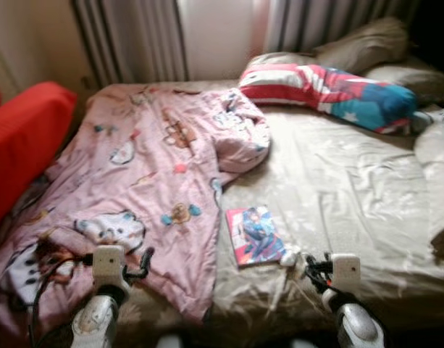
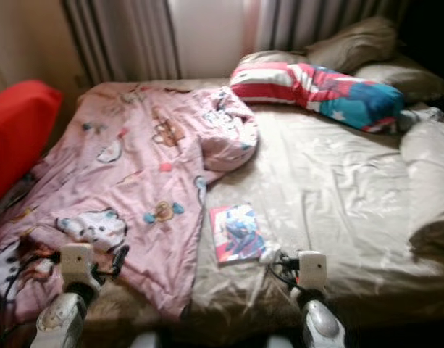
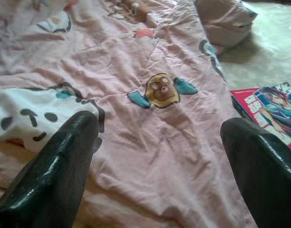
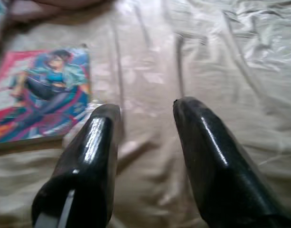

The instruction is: Clean up the room

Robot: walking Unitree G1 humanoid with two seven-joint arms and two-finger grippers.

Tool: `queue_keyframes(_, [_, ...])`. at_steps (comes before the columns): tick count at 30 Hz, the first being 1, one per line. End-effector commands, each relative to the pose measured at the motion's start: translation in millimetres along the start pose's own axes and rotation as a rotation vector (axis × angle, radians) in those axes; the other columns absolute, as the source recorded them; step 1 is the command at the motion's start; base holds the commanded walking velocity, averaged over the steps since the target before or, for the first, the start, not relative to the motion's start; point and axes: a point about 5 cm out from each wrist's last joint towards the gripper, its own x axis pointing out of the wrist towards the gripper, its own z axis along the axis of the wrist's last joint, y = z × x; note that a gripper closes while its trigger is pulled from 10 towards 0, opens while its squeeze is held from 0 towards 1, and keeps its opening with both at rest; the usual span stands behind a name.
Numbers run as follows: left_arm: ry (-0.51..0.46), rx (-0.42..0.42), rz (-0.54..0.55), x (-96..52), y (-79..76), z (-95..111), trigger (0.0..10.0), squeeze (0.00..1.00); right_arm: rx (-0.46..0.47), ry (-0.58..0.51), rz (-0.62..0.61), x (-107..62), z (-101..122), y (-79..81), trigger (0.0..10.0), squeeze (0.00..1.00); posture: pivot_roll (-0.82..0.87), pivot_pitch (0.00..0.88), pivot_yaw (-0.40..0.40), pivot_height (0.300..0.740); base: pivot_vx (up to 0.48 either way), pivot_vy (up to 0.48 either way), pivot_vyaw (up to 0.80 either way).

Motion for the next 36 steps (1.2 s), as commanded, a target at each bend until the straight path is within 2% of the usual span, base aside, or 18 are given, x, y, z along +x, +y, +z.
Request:
queue_keyframes(1, [0.017,0.015,0.025,-3.6,10.6,-1,10.0,0.0,0.012,-0.017,0.03,4.8,5,11.7,10.0,0.0,-0.01,0.015,0.015,0.603,0.322,0.0,0.0])
queue_keyframes(4, [0.016,0.016,0.024,-3.7,10.6,-1,10.0,0.0,0.026,-0.015,0.024,5.0,4,11.6,10.0,0.0,-0.01,0.017,0.015,0.603,0.329,0.0,0.0])
queue_keyframes(10, [0.015,0.016,0.024,-3.7,10.2,-1,10.0,0.0,-0.005,-0.025,0.046,5.9,7,13.6,10.0,0.0,-0.01,0.018,0.015,0.603,0.341,0.0,0.0])
queue_keyframes(15, [0.009,0.018,0.024,-3.8,10.0,0,10.0,0.0,-0.002,-0.027,0.06,6.4,7,15.8,10.0,0.0,-0.01,0.023,0.016,0.603,0.307,0.0,0.55])
queue_keyframes(23, [-0.005,0.021,0.009,-2.5,7.8,5,10.0,0.0,0.016,-0.026,0.082,8.9,9,19.4,10.0,0.0,-0.01,0.05,0.022,0.603,0.0,0.0,0.0])
queue_keyframes(28, [-0.02,0.027,-0.017,0.8,4.6,12,10.0,0.0,0.022,-0.01,0.056,15.7,15,19.9,10.0,0.0,0.01,0.104,0.04,0.603,0.0,0.0,0.0])
queue_keyframes(32, [-0.066,0.044,-0.087,5.6,-6.3,30,10.0,0.0,0.061,0.002,0.035,31.7,32,23.7,10.0,0.0,0.04,0.164,0.066,0.603,0.0,0.0,0.0])
queue_keyframes(34, [-0.077,0.046,-0.095,5.9,-7.6,34,10.0,0.0,0.052,0.017,0.021,35.6,36,24.7,10.0,0.0,0.04,0.186,0.077,0.603,0.0,0.0,0.0])
queue_keyframes(36, [-0.097,0.049,-0.119,4.7,-12.5,41,10.0,0.0,0.106,0.003,0.0,41.1,44,27.0,10.0,0.0,0.04,0.202,0.082,0.603,0.0,0.0,0.0])
